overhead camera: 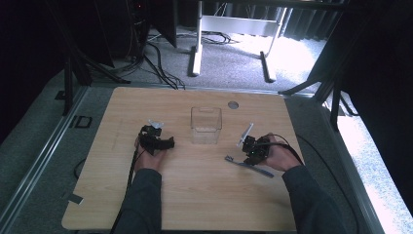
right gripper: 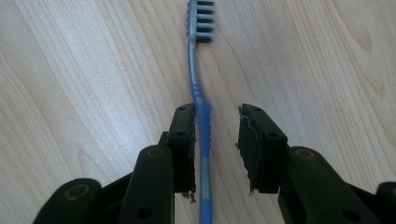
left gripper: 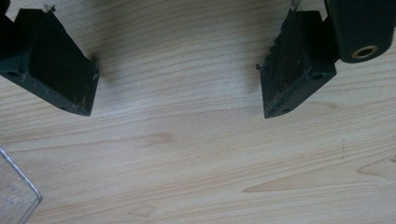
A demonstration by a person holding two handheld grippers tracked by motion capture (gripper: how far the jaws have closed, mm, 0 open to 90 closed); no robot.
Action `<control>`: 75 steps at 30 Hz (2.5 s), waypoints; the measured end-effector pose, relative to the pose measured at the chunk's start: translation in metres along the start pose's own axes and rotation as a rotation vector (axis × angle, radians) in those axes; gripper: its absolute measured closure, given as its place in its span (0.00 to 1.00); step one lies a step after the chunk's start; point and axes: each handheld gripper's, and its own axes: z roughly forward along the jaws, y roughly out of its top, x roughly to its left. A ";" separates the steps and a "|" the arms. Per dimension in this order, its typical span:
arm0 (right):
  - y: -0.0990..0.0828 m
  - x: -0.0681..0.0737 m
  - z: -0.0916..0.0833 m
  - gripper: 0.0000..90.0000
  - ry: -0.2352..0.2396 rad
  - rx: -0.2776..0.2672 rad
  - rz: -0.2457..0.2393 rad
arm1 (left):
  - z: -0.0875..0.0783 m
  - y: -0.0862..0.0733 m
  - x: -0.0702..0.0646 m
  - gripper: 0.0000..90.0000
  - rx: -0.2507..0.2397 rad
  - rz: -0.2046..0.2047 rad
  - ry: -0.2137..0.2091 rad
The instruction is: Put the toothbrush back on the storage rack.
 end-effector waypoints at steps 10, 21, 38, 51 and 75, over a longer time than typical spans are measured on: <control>0.000 0.000 0.003 0.74 0.006 0.014 0.000 | 0.000 0.000 0.000 0.13 0.000 0.000 0.000; 0.001 0.001 0.008 0.74 0.013 0.043 -0.015 | 0.000 0.000 0.000 0.13 0.000 0.000 0.000; 0.001 0.001 0.014 0.78 0.032 0.085 -0.029 | 0.000 0.000 0.000 0.13 0.000 0.000 0.000; 0.001 0.000 0.020 0.80 0.042 0.119 -0.030 | 0.000 0.000 0.000 0.13 0.000 0.000 0.000; 0.001 -0.002 0.032 0.86 0.046 0.159 -0.025 | 0.000 0.000 0.000 0.13 0.000 0.000 0.000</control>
